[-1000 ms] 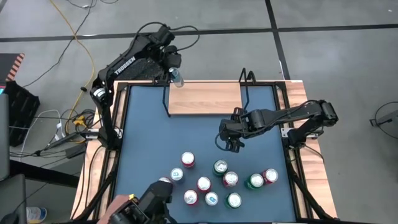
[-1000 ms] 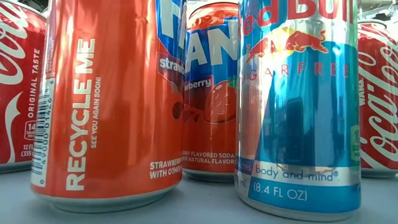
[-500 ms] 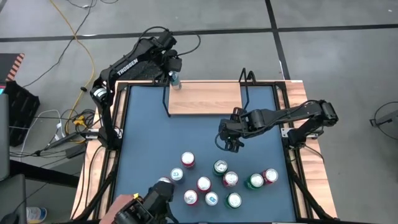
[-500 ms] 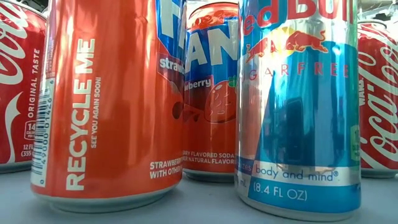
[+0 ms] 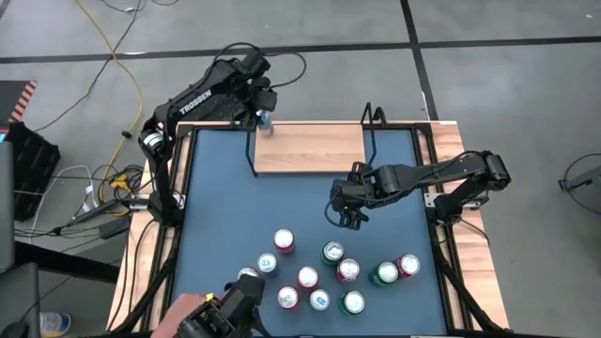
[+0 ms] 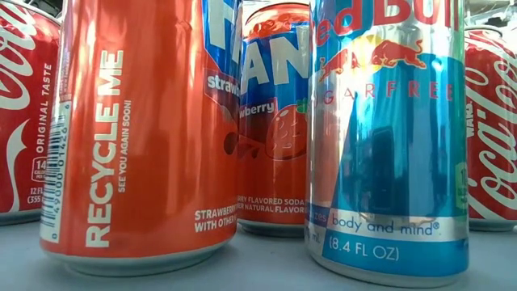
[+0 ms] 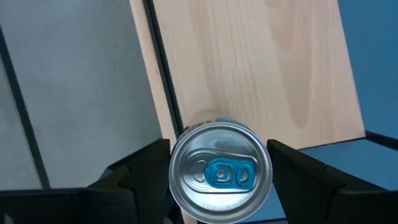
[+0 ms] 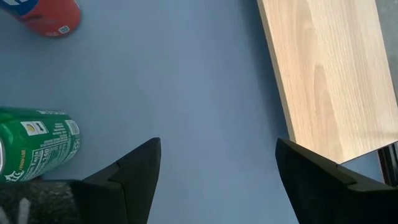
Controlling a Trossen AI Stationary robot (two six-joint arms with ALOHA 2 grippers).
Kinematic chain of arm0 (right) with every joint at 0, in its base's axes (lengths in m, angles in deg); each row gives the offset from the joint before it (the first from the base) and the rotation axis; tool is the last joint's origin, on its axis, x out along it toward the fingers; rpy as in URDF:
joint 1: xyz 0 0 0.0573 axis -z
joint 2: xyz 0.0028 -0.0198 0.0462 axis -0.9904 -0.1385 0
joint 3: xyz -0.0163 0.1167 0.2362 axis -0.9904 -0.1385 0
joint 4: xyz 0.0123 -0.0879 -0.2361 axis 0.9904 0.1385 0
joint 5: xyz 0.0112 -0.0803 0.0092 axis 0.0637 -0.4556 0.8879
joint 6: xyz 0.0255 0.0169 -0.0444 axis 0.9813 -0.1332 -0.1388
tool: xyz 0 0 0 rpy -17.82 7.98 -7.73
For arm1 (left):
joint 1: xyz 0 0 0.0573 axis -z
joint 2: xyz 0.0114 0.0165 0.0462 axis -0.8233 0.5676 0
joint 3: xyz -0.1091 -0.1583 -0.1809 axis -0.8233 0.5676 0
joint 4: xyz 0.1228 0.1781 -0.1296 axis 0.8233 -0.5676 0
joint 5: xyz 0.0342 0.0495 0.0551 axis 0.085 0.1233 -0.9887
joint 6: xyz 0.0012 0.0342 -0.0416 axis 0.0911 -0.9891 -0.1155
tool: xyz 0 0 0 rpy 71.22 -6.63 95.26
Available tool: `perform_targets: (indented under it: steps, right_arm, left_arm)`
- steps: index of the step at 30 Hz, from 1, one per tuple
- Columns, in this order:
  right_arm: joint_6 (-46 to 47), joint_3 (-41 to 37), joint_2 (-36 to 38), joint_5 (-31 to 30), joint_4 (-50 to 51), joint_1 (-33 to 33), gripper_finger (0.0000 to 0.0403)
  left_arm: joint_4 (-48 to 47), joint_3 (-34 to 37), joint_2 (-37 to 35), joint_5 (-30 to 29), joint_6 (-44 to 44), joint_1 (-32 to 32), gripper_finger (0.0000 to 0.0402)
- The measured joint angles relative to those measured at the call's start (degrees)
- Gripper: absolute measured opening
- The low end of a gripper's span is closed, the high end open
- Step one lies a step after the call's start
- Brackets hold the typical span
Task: Place canned beverage on shelf
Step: Put the top blue soda can on the shelf
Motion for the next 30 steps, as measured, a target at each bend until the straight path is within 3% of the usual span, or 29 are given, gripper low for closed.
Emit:
perform_targets:
  steps: [30]
  right_arm:
    - [0.0,0.0,0.0,0.0,0.0,0.0,0.0302]
  left_arm:
    - [1.2,3.3,-0.3,1.2,2.3,0.7,0.0231]
